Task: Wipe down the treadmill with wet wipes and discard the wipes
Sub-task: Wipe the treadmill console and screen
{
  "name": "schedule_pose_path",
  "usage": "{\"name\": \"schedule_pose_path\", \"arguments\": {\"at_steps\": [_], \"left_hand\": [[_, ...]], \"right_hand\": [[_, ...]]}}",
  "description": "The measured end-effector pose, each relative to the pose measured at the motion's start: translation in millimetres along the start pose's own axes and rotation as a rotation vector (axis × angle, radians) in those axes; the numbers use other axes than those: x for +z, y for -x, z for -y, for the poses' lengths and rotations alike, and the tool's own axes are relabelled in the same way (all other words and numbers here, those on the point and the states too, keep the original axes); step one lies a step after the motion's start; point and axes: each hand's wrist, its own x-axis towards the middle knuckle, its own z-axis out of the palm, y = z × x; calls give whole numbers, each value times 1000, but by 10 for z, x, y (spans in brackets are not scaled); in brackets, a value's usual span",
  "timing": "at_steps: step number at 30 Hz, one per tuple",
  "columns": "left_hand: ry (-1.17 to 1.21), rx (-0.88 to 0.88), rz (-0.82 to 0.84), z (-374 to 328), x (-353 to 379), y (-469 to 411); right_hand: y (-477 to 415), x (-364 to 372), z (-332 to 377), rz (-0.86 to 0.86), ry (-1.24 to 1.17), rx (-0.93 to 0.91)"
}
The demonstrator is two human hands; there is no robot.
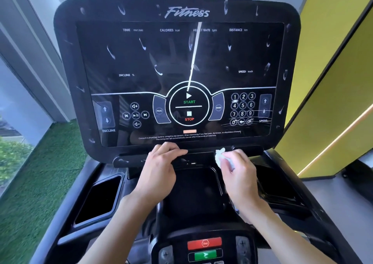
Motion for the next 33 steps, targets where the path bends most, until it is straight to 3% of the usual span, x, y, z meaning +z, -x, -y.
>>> {"name": "schedule_pose_path", "arguments": {"at_steps": [5, 9, 13, 17, 20, 22, 24, 26, 30, 33], "left_hand": [[7, -14, -24, -6, 8, -3], [14, -7, -18, 11, -6, -4], [33, -18, -42, 0, -8, -13], [43, -23, -30, 14, -19, 15], [84, -38, -65, -33, -7, 5], [134, -66, -157, -102, -24, 55], [176, -101, -267, -166, -34, 170], [293, -276, -284, -216, -19, 280], [598, -705, -33, -400, 82, 301], [1039, -1031, -3, -536, 76, 231]], "right_hand": [[-56, 159, 226, 118, 44, -219], [-151, 171, 236, 61, 87, -225], [-156, 276, 372, 184, 193, -393], [-123, 170, 185, 158, 180, -335], [-88, 239, 284, 203, 199, -390], [-79, 268, 341, 224, 219, -432], [-86, 216, 269, 200, 209, -350], [-77, 183, 210, 168, 203, -264], [-123, 329, 420, 206, 235, -391], [-150, 265, 410, 150, 226, -338]]}}
